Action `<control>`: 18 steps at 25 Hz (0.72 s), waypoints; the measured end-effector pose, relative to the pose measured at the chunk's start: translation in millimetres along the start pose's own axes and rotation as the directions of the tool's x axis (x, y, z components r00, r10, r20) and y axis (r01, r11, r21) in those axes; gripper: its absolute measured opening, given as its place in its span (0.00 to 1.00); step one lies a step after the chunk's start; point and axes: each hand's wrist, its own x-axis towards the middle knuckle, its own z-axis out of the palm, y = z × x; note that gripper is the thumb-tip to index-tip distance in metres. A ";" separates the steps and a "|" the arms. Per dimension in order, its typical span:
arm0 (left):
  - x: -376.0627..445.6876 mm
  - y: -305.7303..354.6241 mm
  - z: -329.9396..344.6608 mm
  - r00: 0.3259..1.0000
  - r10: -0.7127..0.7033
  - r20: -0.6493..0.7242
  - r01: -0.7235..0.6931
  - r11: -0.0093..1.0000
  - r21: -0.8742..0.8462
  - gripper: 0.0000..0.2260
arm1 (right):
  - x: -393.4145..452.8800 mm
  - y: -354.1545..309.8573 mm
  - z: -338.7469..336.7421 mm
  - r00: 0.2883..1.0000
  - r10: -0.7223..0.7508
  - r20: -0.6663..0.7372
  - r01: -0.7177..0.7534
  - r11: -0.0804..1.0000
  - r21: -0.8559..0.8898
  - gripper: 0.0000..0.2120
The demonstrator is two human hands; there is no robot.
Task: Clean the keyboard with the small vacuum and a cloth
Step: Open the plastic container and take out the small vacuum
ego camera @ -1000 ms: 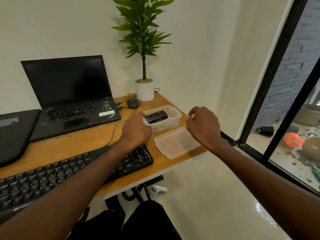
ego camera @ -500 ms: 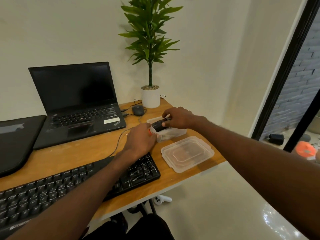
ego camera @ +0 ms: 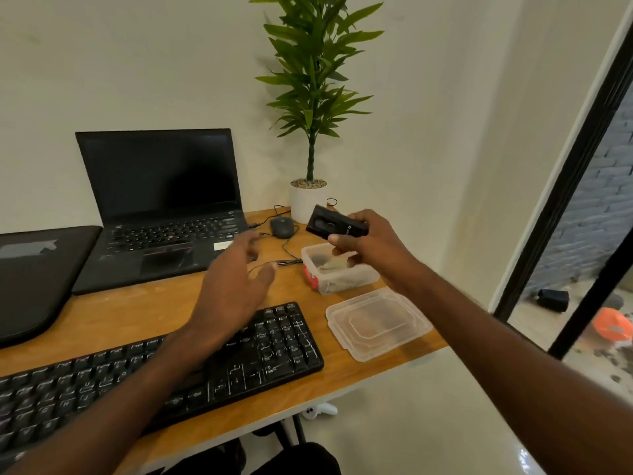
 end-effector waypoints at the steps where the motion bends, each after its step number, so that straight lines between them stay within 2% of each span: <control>1: -6.3 -9.0 -20.5 0.999 0.011 -0.035 -0.012 1.000 -0.020 0.26 | -11.6 -2.3 11.9 0.996 0.072 0.057 -0.084 0.967 0.239 0.23; 3: -21.3 -31.1 -63.8 0.993 0.007 -0.118 -0.011 0.999 -0.040 0.23 | -31.0 -4.9 38.7 0.972 0.156 0.175 -0.224 0.832 0.507 0.23; 6: -50.4 -72.4 -122.3 0.974 -0.041 -0.224 0.033 0.999 -0.038 0.19 | -50.5 -11.7 80.1 0.933 0.159 0.322 -0.345 0.647 0.680 0.21; 7: -61.2 -86.8 -138.0 0.968 -0.055 -0.245 0.048 0.998 -0.035 0.18 | -55.1 -15.9 93.1 0.922 0.134 0.362 -0.364 0.620 0.695 0.21; 13: -114.0 -148.1 -190.6 0.952 -0.177 -0.248 0.152 0.981 -0.118 0.13 | -72.2 -40.0 159.2 0.901 0.058 0.430 -0.314 0.771 0.554 0.17; 18: -121.5 -172.4 -206.3 0.925 -0.299 -0.235 0.209 0.915 -0.344 0.11 | -83.4 -43.2 203.2 0.919 0.050 0.392 -0.223 0.885 0.409 0.15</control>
